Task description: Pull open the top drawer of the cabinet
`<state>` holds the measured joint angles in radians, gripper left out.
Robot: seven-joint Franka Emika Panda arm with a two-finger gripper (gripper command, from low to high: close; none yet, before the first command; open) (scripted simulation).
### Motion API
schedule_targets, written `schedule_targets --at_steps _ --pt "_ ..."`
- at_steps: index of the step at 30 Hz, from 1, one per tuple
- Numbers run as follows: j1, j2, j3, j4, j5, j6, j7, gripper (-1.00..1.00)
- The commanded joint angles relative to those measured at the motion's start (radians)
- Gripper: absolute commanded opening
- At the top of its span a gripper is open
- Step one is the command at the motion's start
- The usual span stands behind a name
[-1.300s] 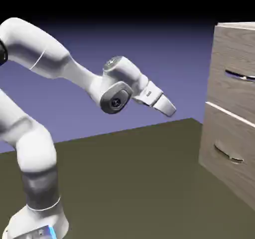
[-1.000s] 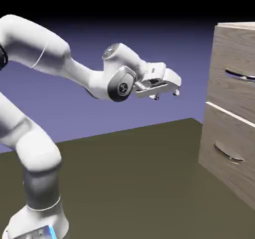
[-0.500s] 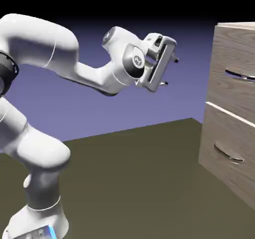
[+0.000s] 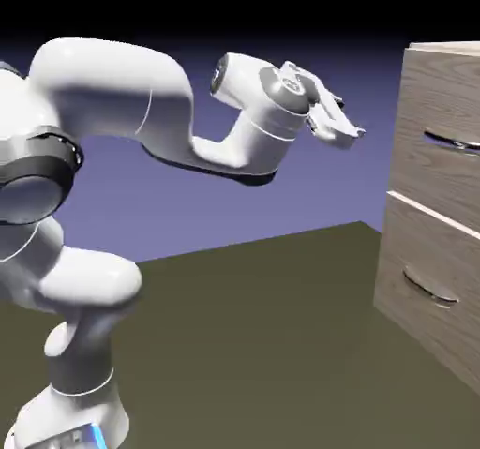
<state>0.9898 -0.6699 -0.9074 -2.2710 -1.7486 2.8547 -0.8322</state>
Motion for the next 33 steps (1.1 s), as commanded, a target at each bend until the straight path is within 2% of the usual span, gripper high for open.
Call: schedule_targets --at_steps 1,25,33 --pt "0.024 -0.002 -0.023 0.013 -0.044 -0.005 -0.039 0.00" --pt "0.605 -0.062 -0.562 0.334 -1.083 -0.113 -0.974 0.00" --pt "0.830 -0.101 -0.724 0.525 -1.061 -0.080 -1.041 0.00"
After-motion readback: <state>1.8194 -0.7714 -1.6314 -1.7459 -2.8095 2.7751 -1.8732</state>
